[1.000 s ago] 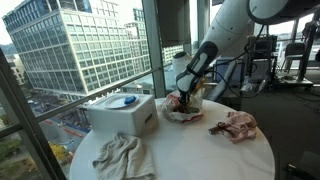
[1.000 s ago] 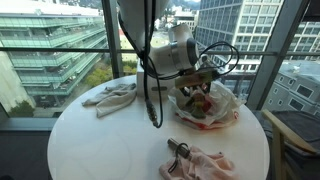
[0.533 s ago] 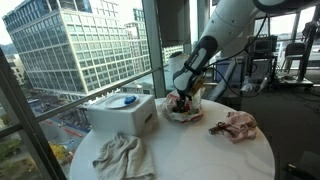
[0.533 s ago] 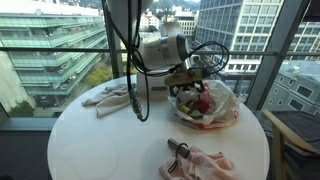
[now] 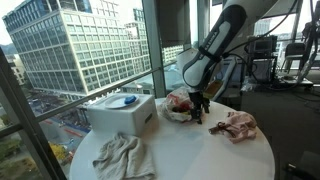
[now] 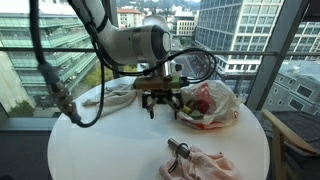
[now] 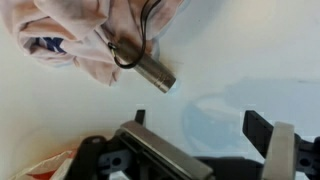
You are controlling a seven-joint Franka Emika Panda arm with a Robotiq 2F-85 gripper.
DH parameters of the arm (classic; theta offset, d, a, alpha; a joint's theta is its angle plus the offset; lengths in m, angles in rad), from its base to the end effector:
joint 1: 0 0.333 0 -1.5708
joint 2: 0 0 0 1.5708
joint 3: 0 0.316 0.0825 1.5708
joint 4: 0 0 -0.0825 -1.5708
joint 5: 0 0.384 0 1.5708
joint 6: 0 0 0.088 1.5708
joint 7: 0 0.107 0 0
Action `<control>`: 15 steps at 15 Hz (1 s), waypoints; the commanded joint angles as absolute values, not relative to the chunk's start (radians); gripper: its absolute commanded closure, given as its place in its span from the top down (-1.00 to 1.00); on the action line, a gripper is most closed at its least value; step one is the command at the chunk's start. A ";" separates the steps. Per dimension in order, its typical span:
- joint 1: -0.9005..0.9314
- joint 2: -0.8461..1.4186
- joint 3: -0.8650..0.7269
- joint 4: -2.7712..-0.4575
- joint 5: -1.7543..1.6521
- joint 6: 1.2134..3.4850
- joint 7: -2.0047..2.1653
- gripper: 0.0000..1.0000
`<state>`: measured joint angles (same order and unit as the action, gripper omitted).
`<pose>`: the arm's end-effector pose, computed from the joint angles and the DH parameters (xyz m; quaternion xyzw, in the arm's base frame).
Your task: Put the turnip plushie, the yellow container, the brown object and the peach shirt in the plastic
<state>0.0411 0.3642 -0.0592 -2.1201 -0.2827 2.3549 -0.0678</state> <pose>0.5634 -0.0140 0.2286 0.9838 0.1314 -0.0690 0.1008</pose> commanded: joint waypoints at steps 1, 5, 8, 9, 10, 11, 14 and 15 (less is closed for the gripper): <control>-0.023 0.283 -0.043 -2.276 -0.265 2.403 -0.202 1.00; -0.054 0.315 -0.078 -2.280 -0.336 2.483 -0.242 1.00; -0.079 0.353 -0.085 -2.256 -0.340 2.531 -0.267 1.00; -0.088 0.367 -0.084 -2.252 -0.333 2.545 -0.279 1.00; -0.098 0.384 -0.082 -2.248 -0.321 2.558 -0.288 1.00; -0.104 0.399 -0.083 -2.248 -0.320 2.571 -0.292 1.00; -0.123 0.460 -0.086 -2.239 -0.327 2.632 -0.306 1.00; -0.125 0.479 -0.089 -2.233 -0.334 2.656 -0.309 1.00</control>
<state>-0.1103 0.4215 -0.0848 -2.2619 -0.3306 2.5914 -0.2741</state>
